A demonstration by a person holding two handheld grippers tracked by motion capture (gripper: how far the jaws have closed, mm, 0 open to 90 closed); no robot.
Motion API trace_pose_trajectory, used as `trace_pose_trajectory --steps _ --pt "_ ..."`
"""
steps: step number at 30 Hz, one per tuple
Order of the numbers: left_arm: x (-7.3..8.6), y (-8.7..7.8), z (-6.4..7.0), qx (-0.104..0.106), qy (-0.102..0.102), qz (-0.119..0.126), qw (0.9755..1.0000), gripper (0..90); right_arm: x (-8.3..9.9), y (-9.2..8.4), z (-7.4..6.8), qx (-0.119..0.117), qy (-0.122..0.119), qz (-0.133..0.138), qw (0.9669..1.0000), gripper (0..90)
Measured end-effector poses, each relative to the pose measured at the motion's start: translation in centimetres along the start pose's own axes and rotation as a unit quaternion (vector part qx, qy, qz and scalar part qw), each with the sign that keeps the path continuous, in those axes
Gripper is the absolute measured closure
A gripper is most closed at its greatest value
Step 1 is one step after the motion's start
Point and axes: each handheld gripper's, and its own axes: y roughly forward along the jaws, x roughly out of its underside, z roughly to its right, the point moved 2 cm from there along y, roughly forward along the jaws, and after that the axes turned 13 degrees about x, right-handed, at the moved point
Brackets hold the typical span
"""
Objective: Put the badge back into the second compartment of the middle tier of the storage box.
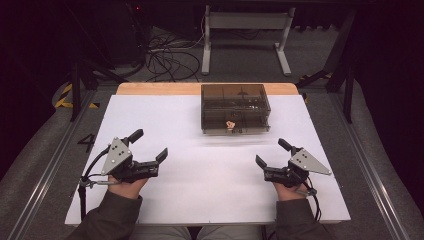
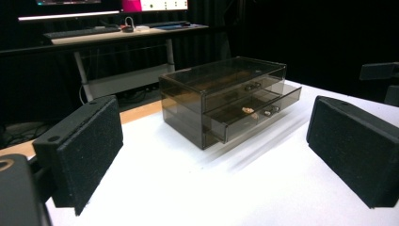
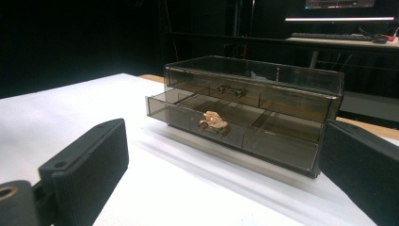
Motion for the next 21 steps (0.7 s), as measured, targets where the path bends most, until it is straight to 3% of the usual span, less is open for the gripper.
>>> trace_pose_trajectory --steps 21 --pt "2.1 -2.0 0.0 -0.007 -0.001 0.002 1.0 4.6 -0.1 -0.2 0.1 0.002 0.003 0.005 1.0 2.3"
